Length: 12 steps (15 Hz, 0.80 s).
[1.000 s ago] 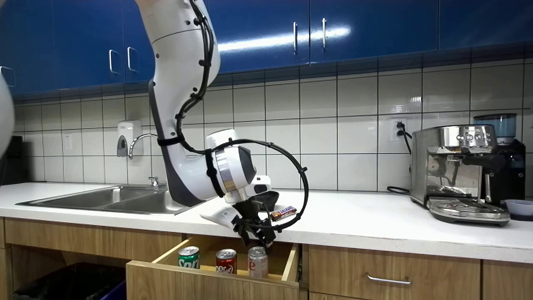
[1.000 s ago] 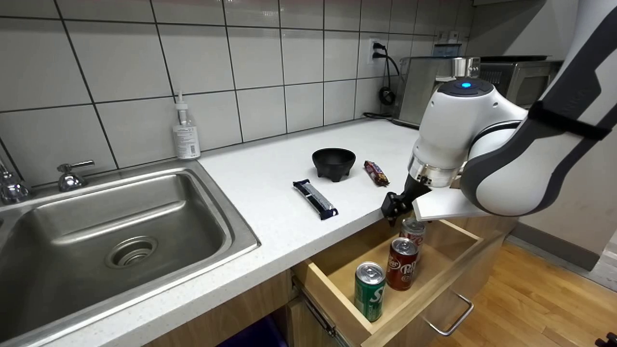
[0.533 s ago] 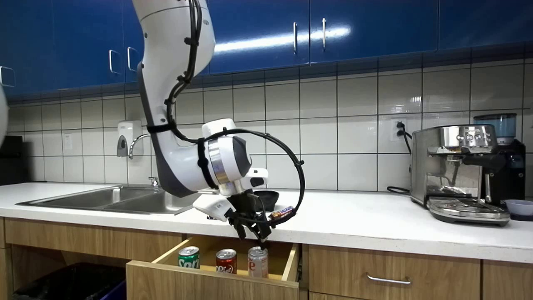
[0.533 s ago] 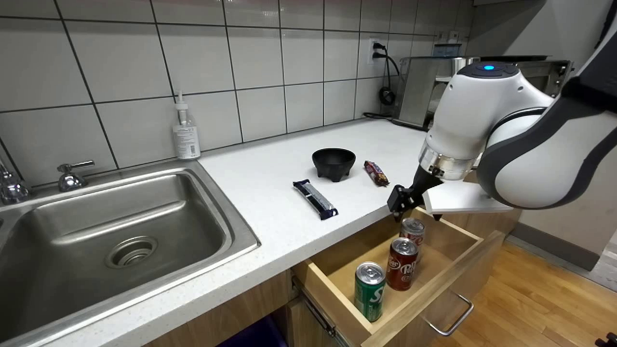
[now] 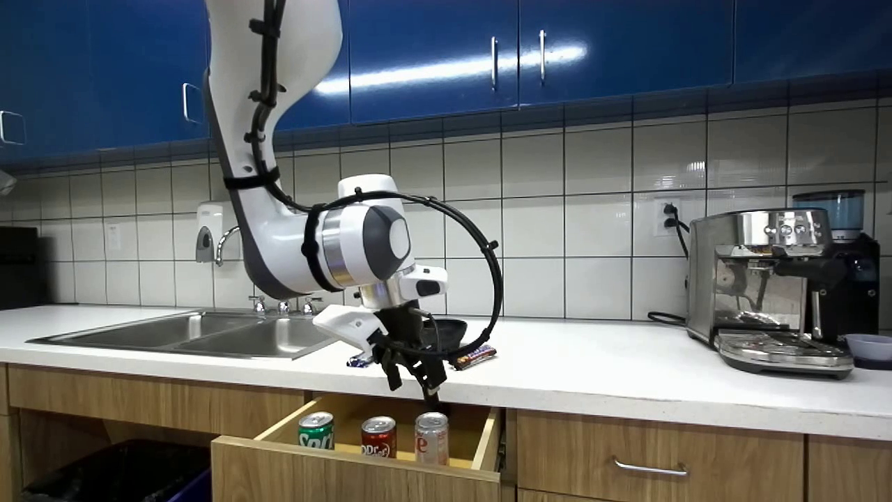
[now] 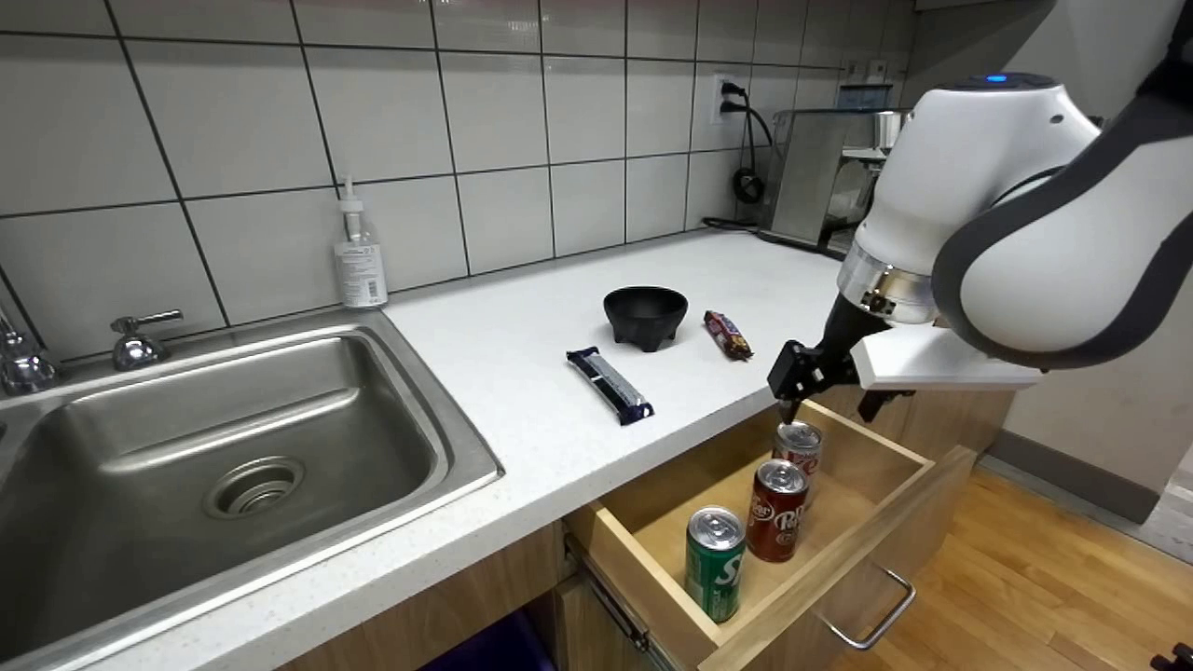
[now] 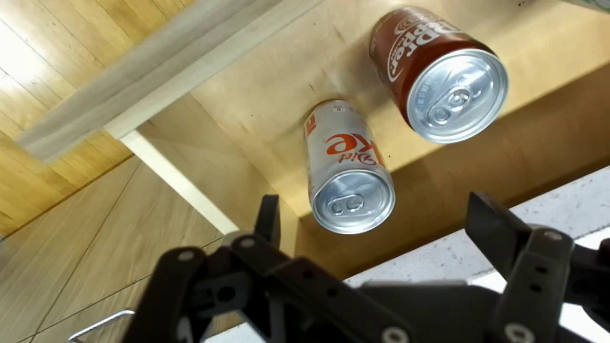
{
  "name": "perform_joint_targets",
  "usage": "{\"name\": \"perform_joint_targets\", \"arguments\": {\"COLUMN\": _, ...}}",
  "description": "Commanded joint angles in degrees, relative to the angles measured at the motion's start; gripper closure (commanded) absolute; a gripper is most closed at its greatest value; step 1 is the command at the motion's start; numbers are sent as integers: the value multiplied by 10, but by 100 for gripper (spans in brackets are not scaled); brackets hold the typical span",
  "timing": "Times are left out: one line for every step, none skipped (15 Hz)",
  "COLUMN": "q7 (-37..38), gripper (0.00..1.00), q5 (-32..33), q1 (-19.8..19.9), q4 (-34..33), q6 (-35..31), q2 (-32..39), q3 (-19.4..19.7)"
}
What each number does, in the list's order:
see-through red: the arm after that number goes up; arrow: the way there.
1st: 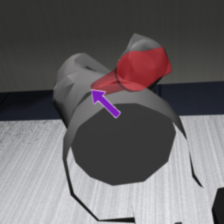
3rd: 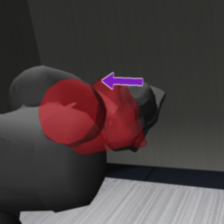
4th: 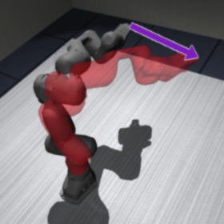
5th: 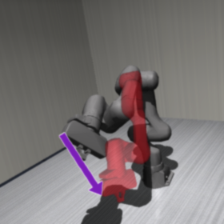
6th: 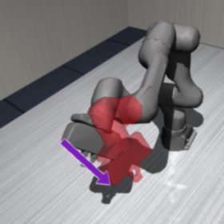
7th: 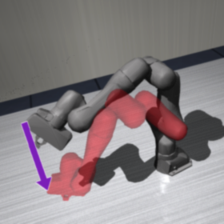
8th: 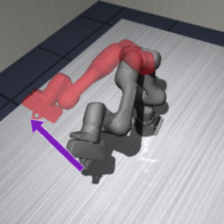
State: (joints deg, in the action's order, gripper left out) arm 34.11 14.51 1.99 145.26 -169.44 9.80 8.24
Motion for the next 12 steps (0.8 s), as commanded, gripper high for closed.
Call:
{"name": "perform_joint_targets", "arguments": {"q7": -115, "gripper": 0, "q5": -85, "q1": 8, "q4": 4, "q6": 85, "q2": -50, "q3": -16}}
{"name": "perform_joint_targets", "arguments": {"q7": -130, "gripper": 0, "q5": -87, "q1": 7, "q4": -1, "q6": 103, "q2": -54, "q3": -9}}
{"name": "perform_joint_targets", "arguments": {"q7": -144, "gripper": 0, "q5": -86, "q1": 7, "q4": -6, "q6": 122, "q2": -59, "q3": -6}}
{"name": "perform_joint_targets", "arguments": {"q7": -155, "gripper": 0, "q5": -83, "q1": 8, "q4": -9, "q6": 135, "q2": -64, "q3": -4}}
{"name": "perform_joint_targets", "arguments": {"q7": -169, "gripper": 0, "q5": -80, "q1": 11, "q4": -13, "q6": 148, "q2": -67, "q3": -3}}
{"name": "perform_joint_targets", "arguments": {"q7": -178, "gripper": 0, "q5": -71, "q1": 12, "q4": -16, "q6": 155, "q2": -70, "q3": -1}}
{"name": "perform_joint_targets", "arguments": {"q7": -186, "gripper": 0, "q5": -62, "q1": 14, "q4": -18, "q6": 158, "q2": -74, "q3": 1}}
{"name": "perform_joint_targets", "arguments": {"q7": -195, "gripper": 0, "q5": -52, "q1": 15, "q4": -21, "q6": 160, "q2": -75, "q3": 2}}
{"name": "perform_joint_targets", "arguments": {"q7": -213, "gripper": 0, "q5": -54, "q1": 17, "q4": -23, "q6": 162, "q2": -78, "q3": 1}}
{"name": "perform_joint_targets", "arguments": {"q7": -228, "gripper": 0, "q5": -55, "q1": 18, "q4": -25, "q6": 165, "q2": -81, "q3": 1}}
{"name": "perform_joint_targets", "arguments": {"q7": -250, "gripper": 0, "q5": -60, "q1": 19, "q4": -26, "q6": 166, "q2": -84, "q3": 0}}
{"name": "perform_joint_targets", "arguments": {"q7": -273, "gripper": 0, "q5": -68, "q1": 20, "q4": -27, "q6": 171, "q2": -87, "q3": -2}}
